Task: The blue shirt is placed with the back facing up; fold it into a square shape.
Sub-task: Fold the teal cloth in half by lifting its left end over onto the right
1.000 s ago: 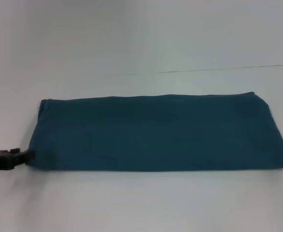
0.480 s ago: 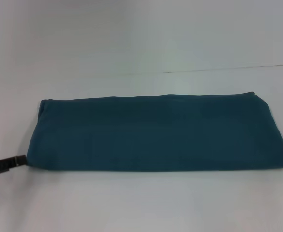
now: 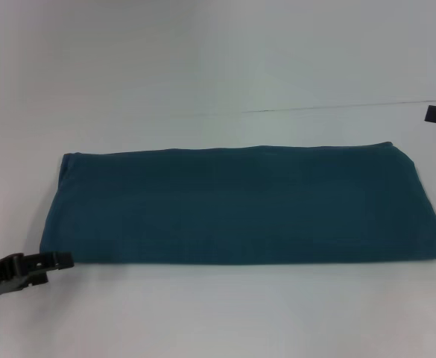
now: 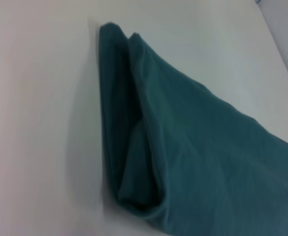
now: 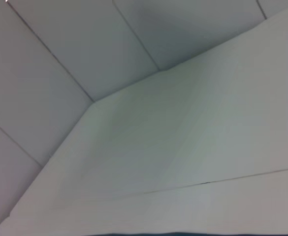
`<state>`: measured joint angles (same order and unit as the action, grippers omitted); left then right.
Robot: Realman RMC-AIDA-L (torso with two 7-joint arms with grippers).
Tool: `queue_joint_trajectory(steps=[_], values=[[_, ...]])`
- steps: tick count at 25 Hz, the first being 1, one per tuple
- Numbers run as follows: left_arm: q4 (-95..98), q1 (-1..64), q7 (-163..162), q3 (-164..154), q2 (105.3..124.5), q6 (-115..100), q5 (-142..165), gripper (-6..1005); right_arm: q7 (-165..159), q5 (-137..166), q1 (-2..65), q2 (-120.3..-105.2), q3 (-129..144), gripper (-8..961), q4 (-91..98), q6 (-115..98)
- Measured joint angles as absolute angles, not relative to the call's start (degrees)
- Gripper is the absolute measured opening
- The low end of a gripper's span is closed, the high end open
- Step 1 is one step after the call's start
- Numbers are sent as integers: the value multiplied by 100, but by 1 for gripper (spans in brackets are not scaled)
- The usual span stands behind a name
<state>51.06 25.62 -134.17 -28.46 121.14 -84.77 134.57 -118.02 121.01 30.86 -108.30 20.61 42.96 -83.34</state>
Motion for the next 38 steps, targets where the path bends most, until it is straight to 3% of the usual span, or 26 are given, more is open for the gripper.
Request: queue_joint_trajectory(steps=[10,38], values=[[4680,2938,-13723,-3026,12024,-7917,13701,748,-11791,12084,3154,-10828,2223,907,4306,-8335],[4448,3232,-13866,-3312,11953,-7238,13817,749,-11809,12066,3159,-10818,2170,906,4386,-8341]])
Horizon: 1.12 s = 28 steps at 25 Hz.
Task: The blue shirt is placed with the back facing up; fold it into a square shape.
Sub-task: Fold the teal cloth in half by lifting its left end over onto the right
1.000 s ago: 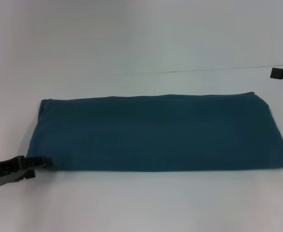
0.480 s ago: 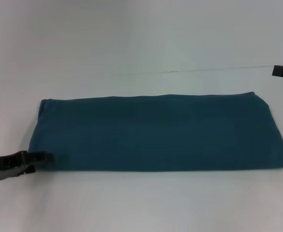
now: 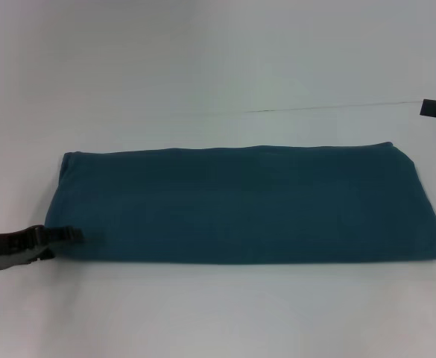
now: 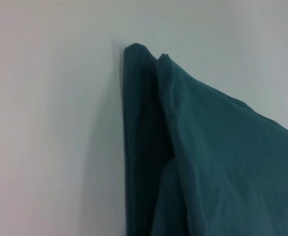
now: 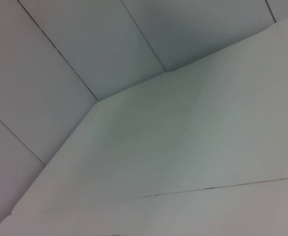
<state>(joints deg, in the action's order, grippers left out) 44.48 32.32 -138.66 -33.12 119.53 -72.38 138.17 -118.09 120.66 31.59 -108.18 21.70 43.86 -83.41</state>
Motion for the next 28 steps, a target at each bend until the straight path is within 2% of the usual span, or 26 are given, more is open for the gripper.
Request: queue_joint_trajectory(steps=[4,15,20,28], values=[[4448,3245,-13864,-3322,11950,-7186,13816,749,-11812,12066,3162,-10820,2171,906,4386,-8341],[4494,3206,-13722,-3307,11944,-6975,13813,652,-11812,12067,3155,-10847,2187,907,4386,-8340],[4463,3216,-13733,-3322,11948,-6825,13824,454,-11798,12067,3150,-10870,2204,907,4386,-8340],[4446,3184,-13725,-3296,11969,-6621,13819,192,-11787,12067,3112,-10889,2213,906,4386,-8344]])
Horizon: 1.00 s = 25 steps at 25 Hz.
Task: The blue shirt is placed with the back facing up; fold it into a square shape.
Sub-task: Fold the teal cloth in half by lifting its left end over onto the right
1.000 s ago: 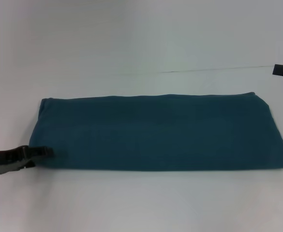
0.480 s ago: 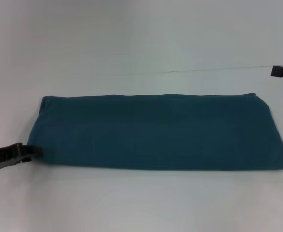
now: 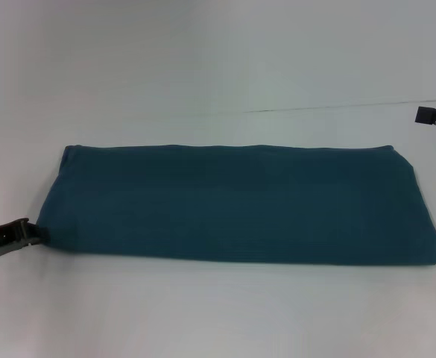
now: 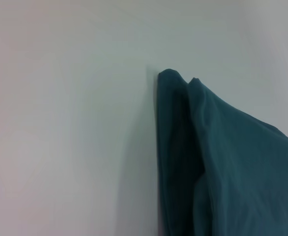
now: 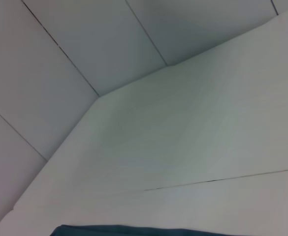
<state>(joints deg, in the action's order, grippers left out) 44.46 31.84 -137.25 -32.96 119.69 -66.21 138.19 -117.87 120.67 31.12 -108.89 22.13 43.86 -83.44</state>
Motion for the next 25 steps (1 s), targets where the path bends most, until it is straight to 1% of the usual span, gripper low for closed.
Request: queue_joint_trajectory(steps=[6,12,16,25], values=[[4439,3152,-13709,-3270,11981,-6592,13781,24,-11747,12067,3094,-10899,2193,905,4360,-8347],[4453,3063,-13683,-3206,11989,-6591,13779,22,-11730,12067,3090,-10903,2196,903,4340,-8345],[4488,2951,-13540,-2849,11976,-6618,13779,21,-11728,12067,3117,-10936,2205,901,4335,-8320],[4774,2654,-13218,-2040,11810,-6850,13837,23,-11727,12067,3317,-11045,2210,900,4314,-8196]])
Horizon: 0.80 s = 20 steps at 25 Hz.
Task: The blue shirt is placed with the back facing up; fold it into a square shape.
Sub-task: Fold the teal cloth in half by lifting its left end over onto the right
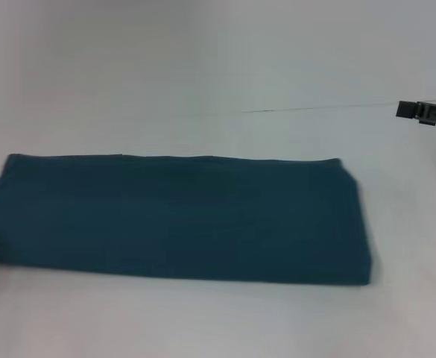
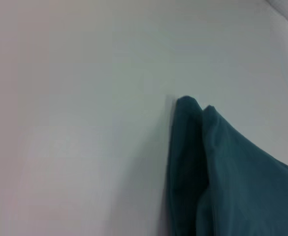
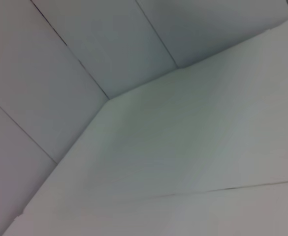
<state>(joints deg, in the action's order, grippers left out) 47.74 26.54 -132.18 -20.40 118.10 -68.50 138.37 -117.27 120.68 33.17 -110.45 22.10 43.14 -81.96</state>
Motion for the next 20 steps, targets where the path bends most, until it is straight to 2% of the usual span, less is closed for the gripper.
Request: queue_joint_trajectory(steps=[6,12,20], values=[[5052,2438,-13148,-1554,11710,-7038,13925,22,-11727,12067,3462,-11123,2216,899,4266,-8101],[5161,2361,-13071,-1398,11674,-7253,13912,22,-11652,12067,3570,-11139,2237,899,4089,-7959],[4995,2841,-12559,-1535,11709,-8618,12621,22,-11509,12066,3563,-11174,2240,900,3976,-7895]])
